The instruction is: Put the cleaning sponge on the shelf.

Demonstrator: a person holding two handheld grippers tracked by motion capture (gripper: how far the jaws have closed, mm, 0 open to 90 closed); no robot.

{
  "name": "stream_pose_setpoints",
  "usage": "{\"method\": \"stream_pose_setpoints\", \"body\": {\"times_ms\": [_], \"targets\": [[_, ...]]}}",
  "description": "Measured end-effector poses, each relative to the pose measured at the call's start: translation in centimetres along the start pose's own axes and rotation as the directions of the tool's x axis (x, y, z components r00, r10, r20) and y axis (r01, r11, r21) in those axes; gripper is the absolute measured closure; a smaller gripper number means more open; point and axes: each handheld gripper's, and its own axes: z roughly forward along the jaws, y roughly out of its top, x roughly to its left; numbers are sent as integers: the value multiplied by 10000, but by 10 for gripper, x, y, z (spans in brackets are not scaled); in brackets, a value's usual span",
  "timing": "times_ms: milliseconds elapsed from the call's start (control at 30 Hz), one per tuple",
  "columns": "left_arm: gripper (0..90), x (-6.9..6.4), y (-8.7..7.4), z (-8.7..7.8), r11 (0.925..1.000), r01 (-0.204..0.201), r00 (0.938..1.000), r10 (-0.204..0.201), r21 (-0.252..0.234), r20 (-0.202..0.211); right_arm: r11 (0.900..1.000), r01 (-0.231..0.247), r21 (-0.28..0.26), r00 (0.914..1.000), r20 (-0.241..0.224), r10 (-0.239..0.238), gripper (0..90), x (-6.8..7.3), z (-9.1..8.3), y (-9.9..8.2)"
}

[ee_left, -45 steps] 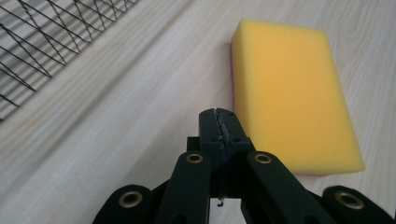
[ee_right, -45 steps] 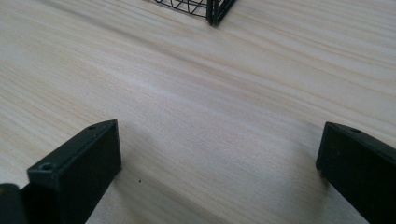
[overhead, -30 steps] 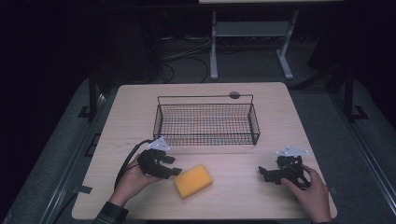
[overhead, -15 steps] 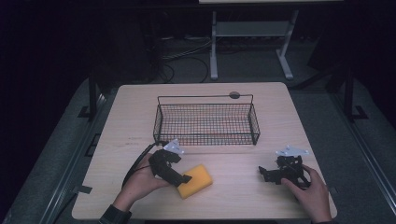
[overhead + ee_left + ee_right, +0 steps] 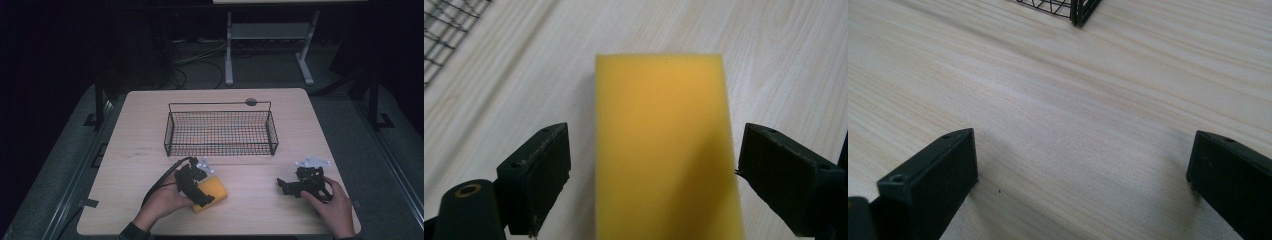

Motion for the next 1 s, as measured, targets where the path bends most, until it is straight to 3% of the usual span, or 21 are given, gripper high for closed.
{"method": "stream_pose_setpoints", "body": {"times_ms": [467, 1000], "targets": [[136, -6, 2, 23, 9966, -231, 9997, 238, 792, -87, 10000, -2, 0, 10000, -1, 2, 0, 0, 0, 0], [223, -4, 1, 20, 9954, -197, 9997, 209, 940, -121, 10000, -4, 2, 10000, -4, 4, 0, 0, 0, 0]]}}
